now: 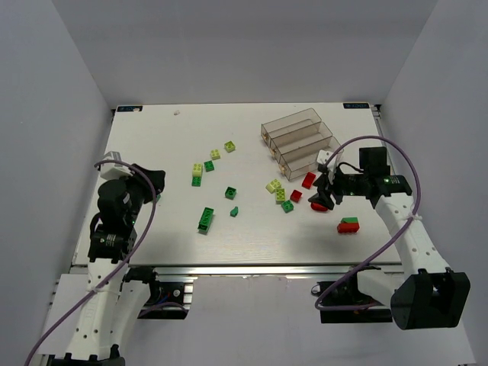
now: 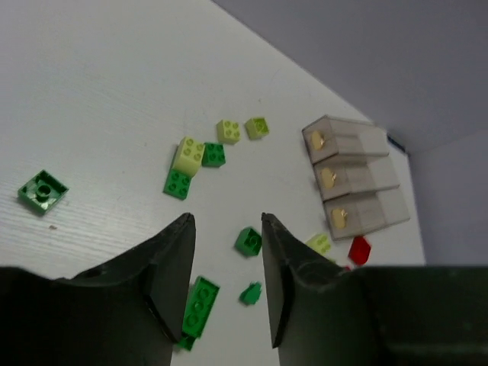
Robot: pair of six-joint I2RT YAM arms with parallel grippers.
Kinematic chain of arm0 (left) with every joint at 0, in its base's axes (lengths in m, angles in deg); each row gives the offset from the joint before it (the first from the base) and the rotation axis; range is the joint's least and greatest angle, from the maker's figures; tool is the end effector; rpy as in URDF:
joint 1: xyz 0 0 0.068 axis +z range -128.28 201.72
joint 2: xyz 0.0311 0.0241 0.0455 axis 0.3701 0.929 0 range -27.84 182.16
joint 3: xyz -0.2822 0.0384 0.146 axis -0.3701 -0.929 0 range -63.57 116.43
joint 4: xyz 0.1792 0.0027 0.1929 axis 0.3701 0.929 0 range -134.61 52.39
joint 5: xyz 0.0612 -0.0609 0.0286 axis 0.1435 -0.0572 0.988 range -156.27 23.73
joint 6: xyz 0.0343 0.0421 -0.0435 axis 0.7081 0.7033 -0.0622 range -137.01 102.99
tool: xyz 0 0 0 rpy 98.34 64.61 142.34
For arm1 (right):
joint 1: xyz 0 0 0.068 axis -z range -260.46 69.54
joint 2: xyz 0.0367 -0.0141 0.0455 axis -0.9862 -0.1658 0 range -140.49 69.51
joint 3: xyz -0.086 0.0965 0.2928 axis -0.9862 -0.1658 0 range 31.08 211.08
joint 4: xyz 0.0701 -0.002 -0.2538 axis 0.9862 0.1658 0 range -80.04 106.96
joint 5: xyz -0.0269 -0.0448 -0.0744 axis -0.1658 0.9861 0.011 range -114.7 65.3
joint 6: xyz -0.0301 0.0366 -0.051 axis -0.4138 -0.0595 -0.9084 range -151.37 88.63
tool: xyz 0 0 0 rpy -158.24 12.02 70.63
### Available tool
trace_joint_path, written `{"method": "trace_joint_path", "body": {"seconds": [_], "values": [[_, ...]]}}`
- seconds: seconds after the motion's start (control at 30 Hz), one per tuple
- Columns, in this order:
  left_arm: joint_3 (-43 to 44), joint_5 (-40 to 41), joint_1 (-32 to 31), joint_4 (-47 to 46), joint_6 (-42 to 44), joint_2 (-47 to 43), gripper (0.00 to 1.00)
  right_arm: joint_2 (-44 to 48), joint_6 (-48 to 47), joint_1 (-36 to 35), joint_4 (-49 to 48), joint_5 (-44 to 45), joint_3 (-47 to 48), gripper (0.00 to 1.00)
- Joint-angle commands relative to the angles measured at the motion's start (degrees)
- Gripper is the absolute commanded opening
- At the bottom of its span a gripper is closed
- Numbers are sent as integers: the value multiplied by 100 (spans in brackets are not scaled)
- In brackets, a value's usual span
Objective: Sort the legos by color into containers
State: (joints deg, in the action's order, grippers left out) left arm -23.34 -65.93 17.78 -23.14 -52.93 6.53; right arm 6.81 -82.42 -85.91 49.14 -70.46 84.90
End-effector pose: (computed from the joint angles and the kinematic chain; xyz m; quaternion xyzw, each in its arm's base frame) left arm 0.1271 -0.0084 0.3397 -0.2211 0.7653 -0.2039 0.5691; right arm 0.2009 0.0598 0.3281 -0.5297 0.6920 0.2069 0.4447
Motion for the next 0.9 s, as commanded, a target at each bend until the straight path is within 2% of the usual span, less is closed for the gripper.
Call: {"method": "trace_joint_path", "body": {"seconds": [0.0, 0.03, 0.17, 0.27, 0.4, 0.6, 0.73, 0.87], "values": [[-129, -464, -1, 207, -275, -132, 66, -234, -661, -35, 625, -751, 128, 58], [-129, -491, 8, 225, -292, -141, 81, -278, -661, -43, 687, -655, 163, 59], [-191, -570, 8, 287, -398, -334, 97, -419, -389, -131, 337, -180, 146, 75], [-305, -561, -1, 357, -468, -589, 98, -637, -432, -236, 310, 233, 181, 82], [-349, -517, 8, 568, -477, -791, 98, -893, -249, -316, 161, 585, 199, 80], [-305, -412, -1, 849, -547, -1055, 98, -1174, 315, -650, -683, 2105, -30, 79], [-305, -377, -1, 1025, -600, -1196, 98, -1447, -115, -659, -719, 2623, -47, 80], [-305, -377, -1, 1201, -626, -1292, 98, -1859, -1167, -650, -299, 2721, 49, 80]]}}
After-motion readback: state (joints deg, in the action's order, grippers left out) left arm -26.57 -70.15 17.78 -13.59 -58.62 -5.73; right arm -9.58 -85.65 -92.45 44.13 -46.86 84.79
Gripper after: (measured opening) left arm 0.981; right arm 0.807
